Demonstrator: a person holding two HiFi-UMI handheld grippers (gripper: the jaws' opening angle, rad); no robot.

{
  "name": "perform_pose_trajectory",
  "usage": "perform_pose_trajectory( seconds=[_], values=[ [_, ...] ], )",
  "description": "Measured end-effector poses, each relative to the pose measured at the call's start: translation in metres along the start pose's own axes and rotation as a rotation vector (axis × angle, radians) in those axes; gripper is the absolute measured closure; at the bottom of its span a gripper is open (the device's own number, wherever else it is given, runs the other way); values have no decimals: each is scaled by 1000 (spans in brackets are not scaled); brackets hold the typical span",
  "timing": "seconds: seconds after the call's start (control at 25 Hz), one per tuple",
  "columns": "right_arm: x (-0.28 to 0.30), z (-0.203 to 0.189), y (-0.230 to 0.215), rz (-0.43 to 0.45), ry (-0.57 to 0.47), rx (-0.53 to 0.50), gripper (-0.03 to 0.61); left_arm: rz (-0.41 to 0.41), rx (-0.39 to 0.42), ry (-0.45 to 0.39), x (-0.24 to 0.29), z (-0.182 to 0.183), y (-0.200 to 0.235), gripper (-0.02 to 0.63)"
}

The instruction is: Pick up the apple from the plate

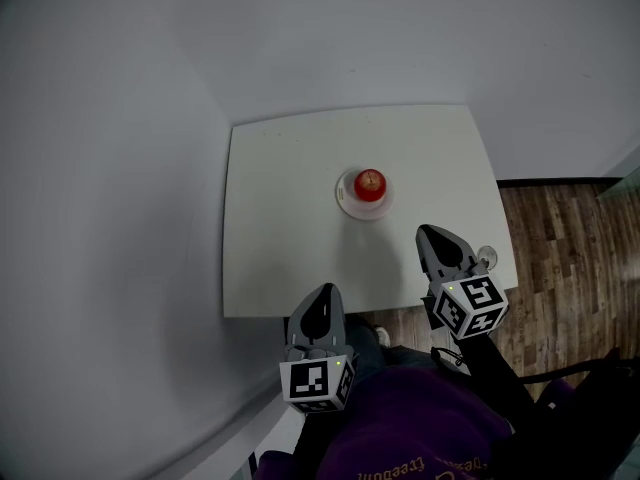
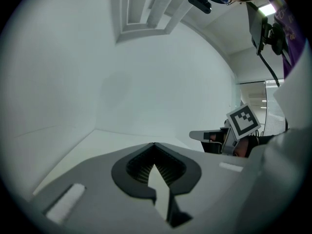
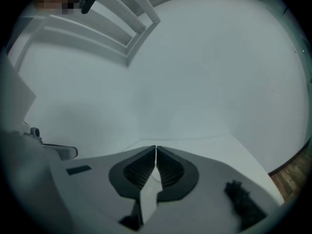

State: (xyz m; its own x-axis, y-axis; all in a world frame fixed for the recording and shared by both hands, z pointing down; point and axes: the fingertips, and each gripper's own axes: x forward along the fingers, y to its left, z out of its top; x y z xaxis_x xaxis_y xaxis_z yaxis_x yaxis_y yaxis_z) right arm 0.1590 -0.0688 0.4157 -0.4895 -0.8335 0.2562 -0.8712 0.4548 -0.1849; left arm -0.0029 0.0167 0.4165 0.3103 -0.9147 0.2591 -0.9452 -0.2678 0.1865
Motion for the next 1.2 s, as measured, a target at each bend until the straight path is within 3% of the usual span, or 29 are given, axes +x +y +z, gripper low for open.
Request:
perform_pose_trajectory(
  seconds=[0.2, 0.72, 0.96, 1.08, 1.2],
  values=[
    [37, 2, -6, -21, 25, -2, 566, -26, 28, 17, 31, 16, 27, 607],
    [124, -2, -21, -61, 106, -20, 565, -81, -5, 21, 100, 34, 84, 607],
    [146, -12, -26, -30, 157, -22, 563, -66, -17, 39, 112, 33, 96, 607],
    [157, -16, -26, 6, 179, -22, 489, -38, -30, 43, 115, 33, 97, 607],
    [164, -21, -26, 26, 199, -33, 468, -19, -49, 49, 113, 30, 95, 607]
  ],
)
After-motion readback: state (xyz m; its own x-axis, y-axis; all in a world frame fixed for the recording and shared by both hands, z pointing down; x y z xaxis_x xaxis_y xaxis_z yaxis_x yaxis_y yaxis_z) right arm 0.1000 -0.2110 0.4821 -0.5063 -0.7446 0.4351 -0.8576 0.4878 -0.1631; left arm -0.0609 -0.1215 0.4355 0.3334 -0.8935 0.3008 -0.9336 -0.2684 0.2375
